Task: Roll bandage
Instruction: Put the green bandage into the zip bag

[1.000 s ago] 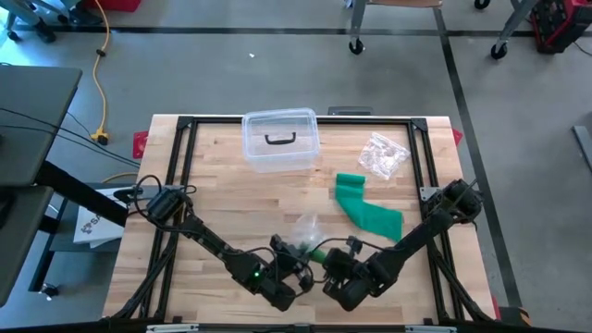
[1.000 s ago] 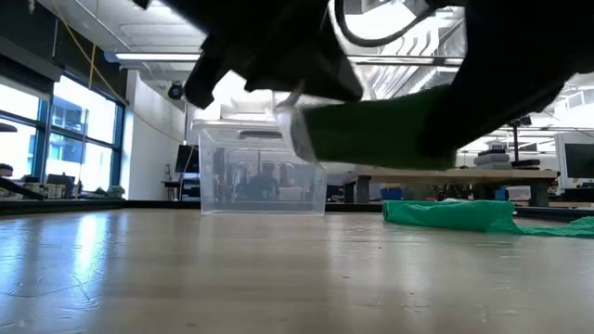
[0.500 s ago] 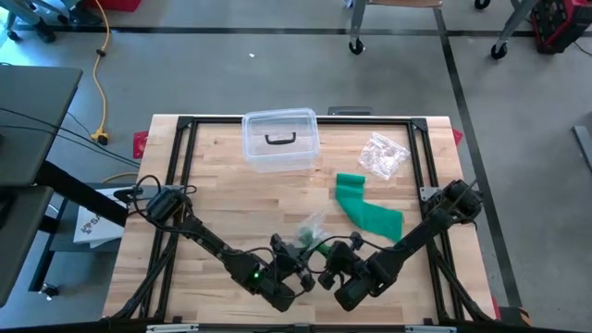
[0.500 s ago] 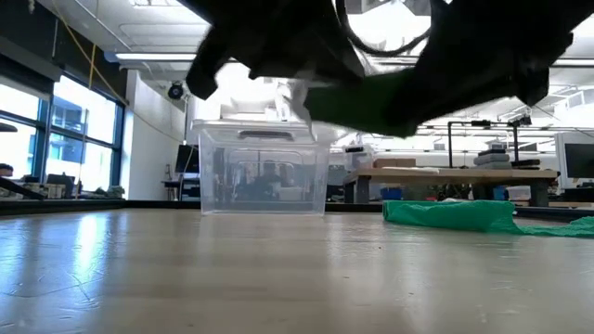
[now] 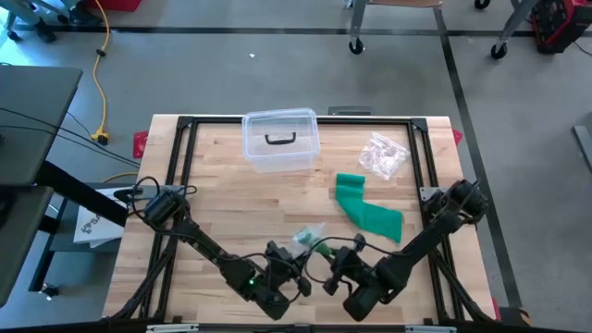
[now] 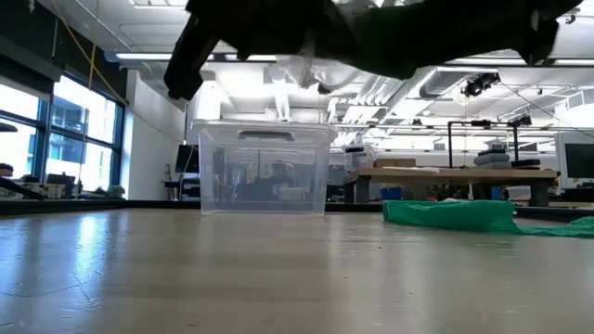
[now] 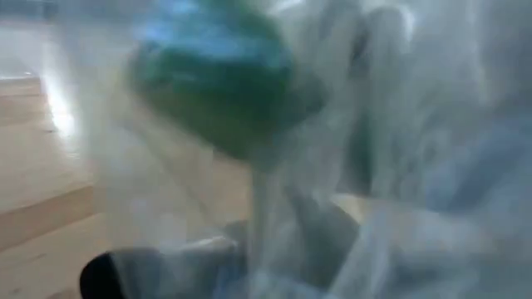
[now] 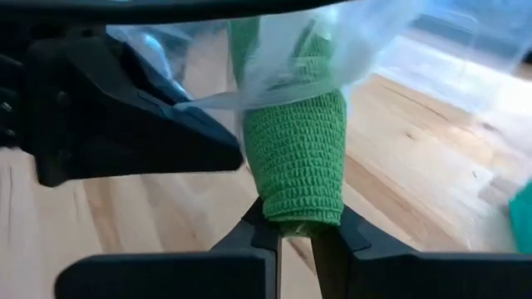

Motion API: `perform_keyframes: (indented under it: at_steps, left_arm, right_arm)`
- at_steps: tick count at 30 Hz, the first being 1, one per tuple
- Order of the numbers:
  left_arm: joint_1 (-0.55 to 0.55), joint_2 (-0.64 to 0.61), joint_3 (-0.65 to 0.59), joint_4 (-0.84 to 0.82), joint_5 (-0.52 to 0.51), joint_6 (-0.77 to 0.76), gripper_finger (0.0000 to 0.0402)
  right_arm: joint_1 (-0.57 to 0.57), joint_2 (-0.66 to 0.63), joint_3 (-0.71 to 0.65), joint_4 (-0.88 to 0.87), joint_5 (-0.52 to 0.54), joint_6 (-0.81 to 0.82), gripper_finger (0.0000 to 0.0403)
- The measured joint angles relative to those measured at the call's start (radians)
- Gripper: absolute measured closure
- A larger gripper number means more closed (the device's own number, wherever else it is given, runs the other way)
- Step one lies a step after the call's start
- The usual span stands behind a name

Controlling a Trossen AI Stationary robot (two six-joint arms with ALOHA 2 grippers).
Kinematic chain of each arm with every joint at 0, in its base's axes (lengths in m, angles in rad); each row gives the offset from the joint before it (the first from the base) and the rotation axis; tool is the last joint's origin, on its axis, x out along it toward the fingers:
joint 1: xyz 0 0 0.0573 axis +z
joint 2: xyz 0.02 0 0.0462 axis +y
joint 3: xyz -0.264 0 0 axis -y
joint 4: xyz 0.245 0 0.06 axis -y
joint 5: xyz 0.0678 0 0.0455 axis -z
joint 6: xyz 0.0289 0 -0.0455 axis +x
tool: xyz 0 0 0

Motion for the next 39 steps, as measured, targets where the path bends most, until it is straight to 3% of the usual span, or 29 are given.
perform_keyframes:
  at_steps: [4,9,15,21,25,32,39]
  left_arm:
    - [0.007,-0.014,-0.002,0.116,0.089,0.116,0.0401]
    - [0.044,-0.065,-0.002,0.151,0.256,0.113,0.0401]
    - [0.101,-0.076,-0.017,0.176,0.526,0.067,0.0401]
    - [0.153,-0.039,-0.15,0.468,0.708,0.011,0.0401]
    - [0.166,0.005,-0.214,0.659,0.749,-0.047,0.0401]
    - [0.161,0.023,-0.253,0.675,0.725,-0.058,0.0396]
    - [0.159,0.021,-0.256,0.613,0.782,-0.019,0.0325]
  right_arm:
    - [0.002,-0.003,0.001,0.042,-0.077,-0.146,0.0377]
    - [0.006,-0.003,0.001,0.053,-0.14,-0.15,0.0377]
    - [0.036,-0.021,0.002,0.038,-0.225,-0.046,0.0377]
    - [0.066,-0.029,0.002,-0.064,-0.373,0.165,0.0378]
    - [0.078,-0.03,0.002,-0.1,-0.449,0.257,0.0378]
    - [0.027,-0.024,0.002,-0.147,-0.48,0.265,0.038]
    - [-0.06,0.012,0.003,-0.161,-0.482,0.179,0.038]
